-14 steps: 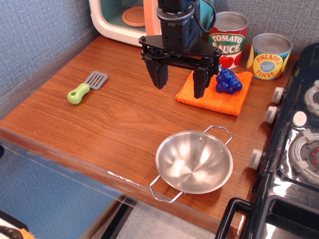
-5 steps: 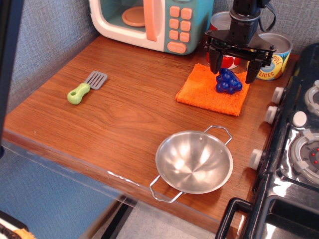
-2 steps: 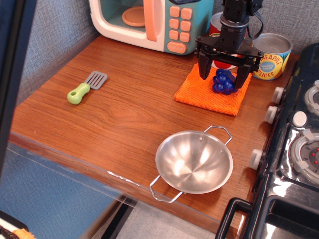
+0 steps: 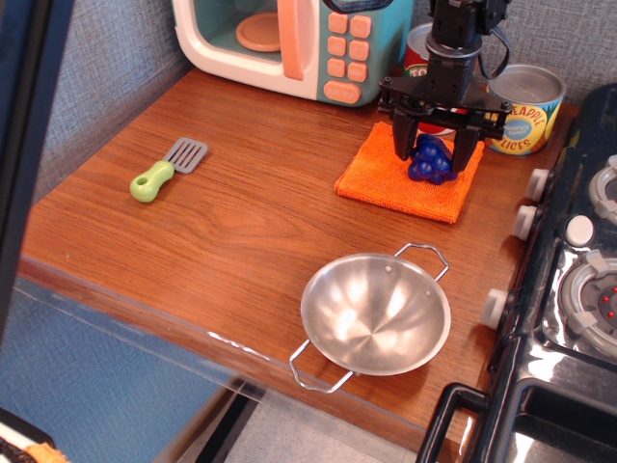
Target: Move the grapes next to the silver pan.
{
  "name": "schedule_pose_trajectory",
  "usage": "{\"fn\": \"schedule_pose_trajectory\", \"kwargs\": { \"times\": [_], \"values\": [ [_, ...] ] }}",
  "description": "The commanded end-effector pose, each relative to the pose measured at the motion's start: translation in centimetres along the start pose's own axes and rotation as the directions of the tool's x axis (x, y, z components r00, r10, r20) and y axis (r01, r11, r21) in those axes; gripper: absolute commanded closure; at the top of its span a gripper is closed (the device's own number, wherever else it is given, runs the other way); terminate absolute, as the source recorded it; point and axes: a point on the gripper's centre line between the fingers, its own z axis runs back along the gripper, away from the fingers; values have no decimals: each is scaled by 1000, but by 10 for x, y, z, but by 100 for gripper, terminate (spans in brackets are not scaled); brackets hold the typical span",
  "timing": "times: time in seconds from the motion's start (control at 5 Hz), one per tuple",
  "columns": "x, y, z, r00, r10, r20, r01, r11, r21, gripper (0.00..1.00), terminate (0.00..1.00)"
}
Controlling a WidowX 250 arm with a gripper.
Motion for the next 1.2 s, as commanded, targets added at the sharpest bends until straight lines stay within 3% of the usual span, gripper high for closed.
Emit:
{"fn": "schedule_pose_trajectory", "kwargs": {
  "times": [0.0,0.2,0.6,0.8,1.0],
  "values": [
    [2,4,15,1000,12,26,-11,1000,-10,100,0],
    [9,3,30,998,12,69,-10,999,-35,100,0],
    [40,9,114,954,71,290,-38,992,-117,100,0],
    [35,19,125,948,98,301,-61,990,-130,100,0],
    [29,26,121,956,105,272,-70,988,-136,100,0]
  ]
}}
